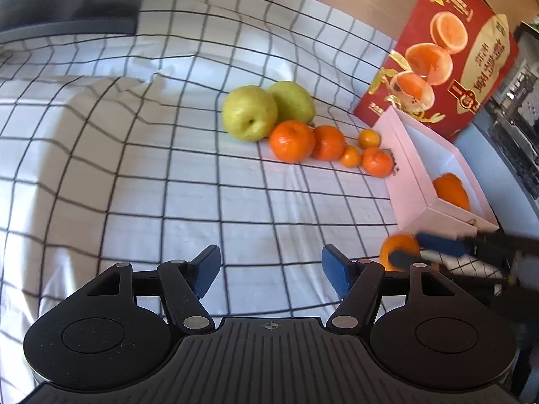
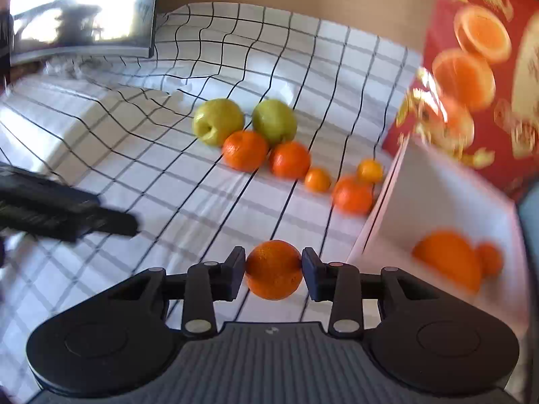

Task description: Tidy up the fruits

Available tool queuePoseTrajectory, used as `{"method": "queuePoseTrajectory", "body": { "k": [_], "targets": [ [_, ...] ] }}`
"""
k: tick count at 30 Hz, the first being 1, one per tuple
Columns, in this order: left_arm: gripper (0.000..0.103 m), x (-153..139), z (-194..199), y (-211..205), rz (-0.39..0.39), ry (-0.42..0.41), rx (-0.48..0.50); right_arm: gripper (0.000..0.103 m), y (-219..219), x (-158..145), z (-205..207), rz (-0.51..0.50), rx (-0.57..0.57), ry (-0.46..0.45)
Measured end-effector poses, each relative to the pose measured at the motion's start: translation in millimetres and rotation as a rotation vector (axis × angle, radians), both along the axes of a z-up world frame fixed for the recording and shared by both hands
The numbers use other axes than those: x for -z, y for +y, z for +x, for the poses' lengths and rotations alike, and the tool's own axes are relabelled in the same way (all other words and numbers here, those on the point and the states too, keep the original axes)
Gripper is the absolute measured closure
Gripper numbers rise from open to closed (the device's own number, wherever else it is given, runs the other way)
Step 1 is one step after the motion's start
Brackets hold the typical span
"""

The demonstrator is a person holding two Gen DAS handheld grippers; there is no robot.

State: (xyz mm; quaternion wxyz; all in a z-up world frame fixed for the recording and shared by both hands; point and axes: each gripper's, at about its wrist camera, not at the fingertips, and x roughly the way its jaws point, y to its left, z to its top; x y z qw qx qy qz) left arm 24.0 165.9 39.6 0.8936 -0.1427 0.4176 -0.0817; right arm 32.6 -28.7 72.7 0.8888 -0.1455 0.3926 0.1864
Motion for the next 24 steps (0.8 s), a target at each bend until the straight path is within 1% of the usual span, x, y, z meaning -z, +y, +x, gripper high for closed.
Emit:
{"method": "queuePoseTrajectory", "body": {
  "k": [2,7,10,11,12,14,15,17,19,21,22,24],
  "targets": [
    [0.031,-2,5,-6,0.007,-0.007,0.020,0.067,-8,4,-10,0.041,0.020,0.013],
    [0.031,-11,17,-18,0.048,-0.055,0.060,0.066,-26,10,-28,0.082,0.077,0.014],
    [0.031,-20,29,-23,0.087,-0.099,0.074,0.053,-34,10,-41,0.064,0.103,-0.008],
    [0.031,-23,34,-25,0.100,-0.115,0.081,0.046,-37,11,-44,0.054,0.111,-0.010],
    [0.031,-26,39,-27,0.113,-0.131,0.091,0.044,-40,12,-47,0.046,0.121,-0.007],
    [0.031,-31,54,-36,0.141,-0.153,0.127,0.044,-48,15,-51,0.054,0.142,0.007],
    [0.031,-34,60,-41,0.141,-0.167,0.154,0.044,-52,16,-53,0.062,0.154,0.018],
    [0.032,-41,73,-58,0.134,-0.209,0.240,0.044,-58,17,-57,0.074,0.179,0.025],
    [0.037,-43,85,-78,0.160,-0.235,0.324,0.044,-63,17,-60,0.088,0.199,0.028],
    [0.046,-41,97,-104,0.226,-0.268,0.434,0.043,-66,15,-63,0.101,0.213,0.027],
    [0.046,-39,101,-116,0.266,-0.279,0.491,0.043,-66,14,-64,0.101,0.213,0.023],
    [0.046,-31,109,-140,0.371,-0.284,0.602,0.040,-67,12,-68,0.087,0.209,0.008]
  ]
}}
